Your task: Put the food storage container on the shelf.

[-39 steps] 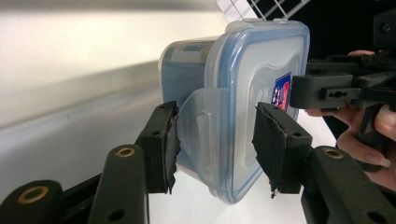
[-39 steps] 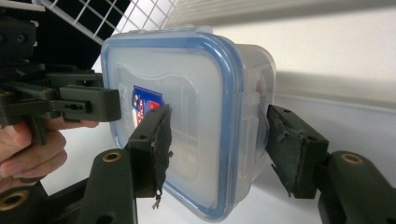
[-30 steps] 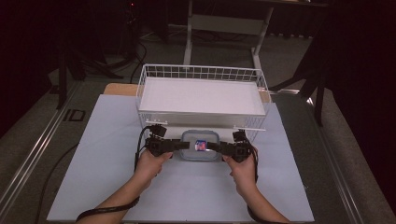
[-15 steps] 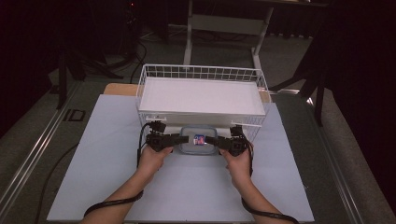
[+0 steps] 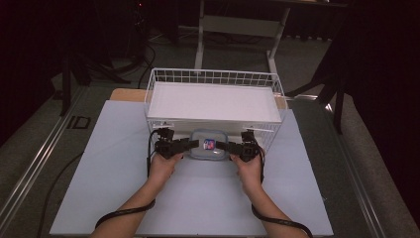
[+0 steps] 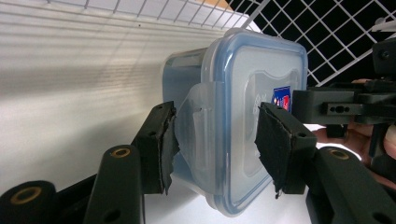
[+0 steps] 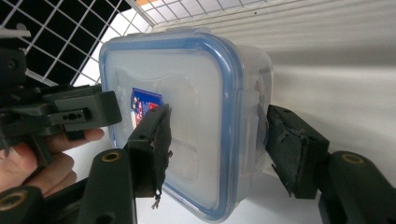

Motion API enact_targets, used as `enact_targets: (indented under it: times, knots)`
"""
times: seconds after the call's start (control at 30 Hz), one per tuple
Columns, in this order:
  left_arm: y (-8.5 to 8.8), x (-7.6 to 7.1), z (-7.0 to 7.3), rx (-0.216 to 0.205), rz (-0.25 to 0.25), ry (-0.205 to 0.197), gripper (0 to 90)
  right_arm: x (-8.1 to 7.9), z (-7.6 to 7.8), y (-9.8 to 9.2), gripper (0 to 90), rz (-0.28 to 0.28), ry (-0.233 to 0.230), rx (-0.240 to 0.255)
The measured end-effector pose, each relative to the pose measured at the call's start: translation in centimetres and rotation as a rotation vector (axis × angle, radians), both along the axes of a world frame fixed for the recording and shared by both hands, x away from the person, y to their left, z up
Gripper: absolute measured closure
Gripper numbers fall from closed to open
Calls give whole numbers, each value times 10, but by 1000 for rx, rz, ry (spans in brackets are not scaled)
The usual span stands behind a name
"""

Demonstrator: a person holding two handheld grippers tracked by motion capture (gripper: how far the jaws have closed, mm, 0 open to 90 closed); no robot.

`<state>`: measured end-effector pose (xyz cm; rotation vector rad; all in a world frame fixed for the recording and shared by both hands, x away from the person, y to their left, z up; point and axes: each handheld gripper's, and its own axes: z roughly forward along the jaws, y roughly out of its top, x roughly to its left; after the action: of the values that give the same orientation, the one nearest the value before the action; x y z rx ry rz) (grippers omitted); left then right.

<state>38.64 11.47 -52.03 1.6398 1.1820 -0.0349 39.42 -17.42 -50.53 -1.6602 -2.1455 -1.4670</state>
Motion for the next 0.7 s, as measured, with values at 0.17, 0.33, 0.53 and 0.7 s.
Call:
enact_targets:
  times: [0.17, 0.33, 0.53, 0.7]
  knots:
    - [-3, 0, -1, -1, 12, -3, 476, 5, 2, 0, 402, -6, 34, -3]
    - [-11, -2, 0, 65, 26, -11, 456, 7, 0, 1, 375, -13, 25, -29]
    - [-11, 0, -4, 41, 21, 1, 445, 10, -5, -4, 371, -30, 24, 6]
    - [-19, -2, -8, 60, -6, 22, 453, 16, -8, -7, 368, -62, -33, -26]
